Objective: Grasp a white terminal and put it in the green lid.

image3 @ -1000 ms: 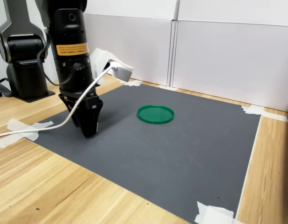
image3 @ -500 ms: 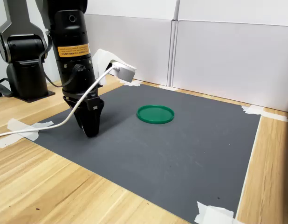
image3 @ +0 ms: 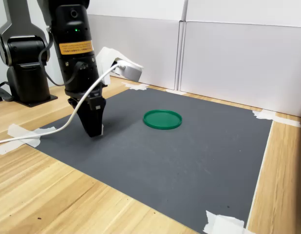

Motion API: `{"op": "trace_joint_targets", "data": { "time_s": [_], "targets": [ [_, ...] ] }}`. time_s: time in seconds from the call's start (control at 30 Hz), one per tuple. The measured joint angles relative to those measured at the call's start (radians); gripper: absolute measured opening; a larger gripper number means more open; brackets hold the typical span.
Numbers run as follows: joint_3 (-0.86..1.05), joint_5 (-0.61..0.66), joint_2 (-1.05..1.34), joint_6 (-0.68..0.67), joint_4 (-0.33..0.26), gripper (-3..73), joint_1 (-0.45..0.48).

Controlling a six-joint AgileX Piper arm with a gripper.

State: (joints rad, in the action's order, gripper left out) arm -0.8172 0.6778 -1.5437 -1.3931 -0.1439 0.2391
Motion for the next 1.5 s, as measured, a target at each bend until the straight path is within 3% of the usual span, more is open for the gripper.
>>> {"op": "trace_joint_targets", "data": {
  "time_s": [0.4,0.63,0.87,1.03,1.37,1.5],
  "targets": [
    [-0.233,0.321,0.092,0.094,-0.045,9.0,-0.010],
    [-0.360,0.454,0.093,0.191,-0.004,9.0,-0.142],
    [-0.377,0.448,0.075,0.283,0.016,9.0,-0.315],
    [-0.377,0.336,0.006,0.346,0.012,9.0,-0.400],
    [-0.378,0.263,-0.165,0.357,0.019,9.0,-0.468],
    [-0.378,0.237,-0.210,0.373,0.064,9.0,-0.468]
  ]
}}
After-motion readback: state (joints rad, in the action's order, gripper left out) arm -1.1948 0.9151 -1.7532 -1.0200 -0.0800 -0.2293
